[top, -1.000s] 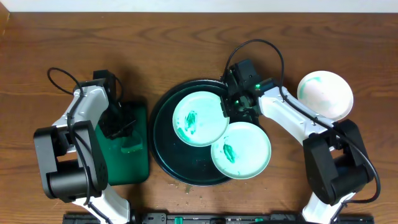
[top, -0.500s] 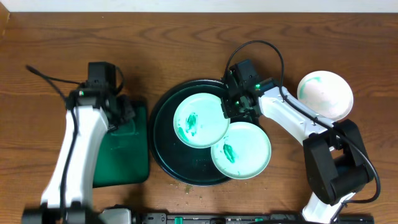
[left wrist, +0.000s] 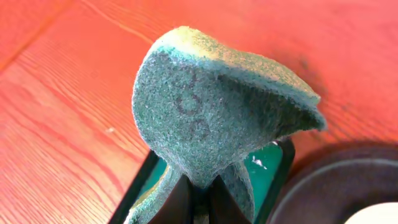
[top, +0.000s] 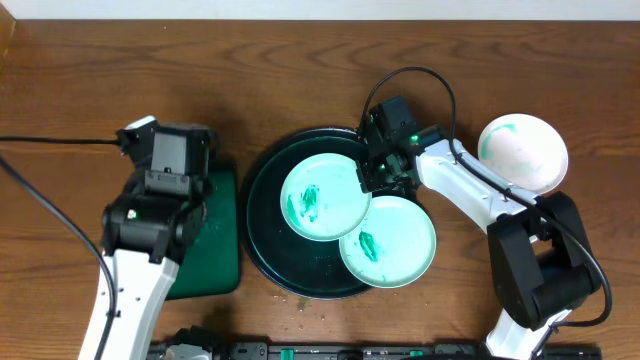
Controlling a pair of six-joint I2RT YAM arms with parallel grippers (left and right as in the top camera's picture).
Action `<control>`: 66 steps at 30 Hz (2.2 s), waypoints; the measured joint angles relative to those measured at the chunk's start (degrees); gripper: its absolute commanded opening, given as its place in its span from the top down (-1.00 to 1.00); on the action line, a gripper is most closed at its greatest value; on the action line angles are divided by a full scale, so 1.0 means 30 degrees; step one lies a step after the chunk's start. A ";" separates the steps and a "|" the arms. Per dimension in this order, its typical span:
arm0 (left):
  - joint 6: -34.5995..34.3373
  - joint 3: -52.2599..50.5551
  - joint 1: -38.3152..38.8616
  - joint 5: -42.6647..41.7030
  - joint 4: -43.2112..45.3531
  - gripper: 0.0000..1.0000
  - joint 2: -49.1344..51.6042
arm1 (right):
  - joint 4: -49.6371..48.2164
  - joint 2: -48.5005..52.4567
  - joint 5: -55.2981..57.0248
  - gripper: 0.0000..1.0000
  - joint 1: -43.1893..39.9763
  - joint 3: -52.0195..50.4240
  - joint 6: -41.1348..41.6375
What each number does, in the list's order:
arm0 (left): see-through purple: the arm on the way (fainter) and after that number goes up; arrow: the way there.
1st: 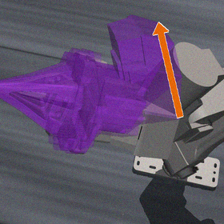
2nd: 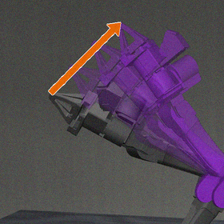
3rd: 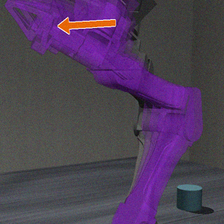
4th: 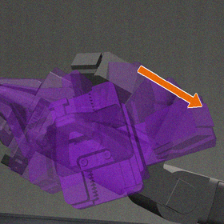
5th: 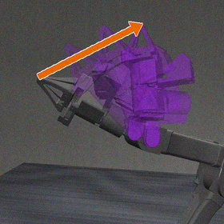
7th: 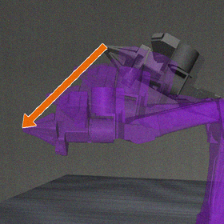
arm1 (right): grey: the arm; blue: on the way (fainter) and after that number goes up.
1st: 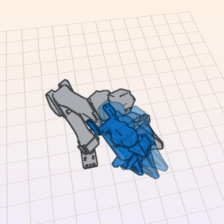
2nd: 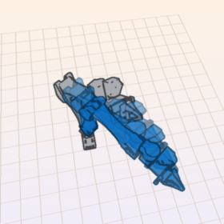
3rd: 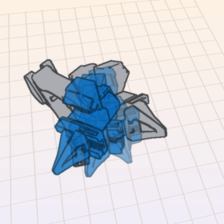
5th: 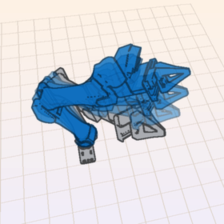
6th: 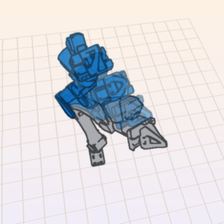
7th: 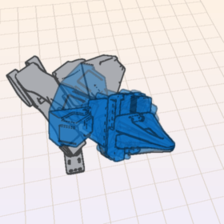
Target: Clean dirty plates on tray and stack at the side
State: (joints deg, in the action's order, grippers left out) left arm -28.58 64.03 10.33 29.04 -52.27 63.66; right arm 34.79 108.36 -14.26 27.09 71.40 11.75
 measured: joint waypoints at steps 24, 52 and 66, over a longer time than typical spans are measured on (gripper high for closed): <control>-0.0423 0.0000 0.0204 0.1384 0.0022 0.86 -0.0073 | 0.0328 0.0000 -0.0437 0.98 0.0000 0.0605 -0.0131; -0.0488 0.0000 0.0204 0.0831 0.0036 0.85 0.1384 | -0.2907 0.3228 -0.0415 0.98 0.0750 0.1763 -0.0372; -0.1311 0.0000 0.0204 -0.1523 -0.1596 0.86 0.1938 | -0.2244 0.3228 -0.0444 0.98 0.1064 0.1894 -0.0364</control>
State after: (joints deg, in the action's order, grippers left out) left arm -32.51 64.03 10.94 24.47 -57.06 69.47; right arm 28.05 118.04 -15.59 30.28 77.08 10.66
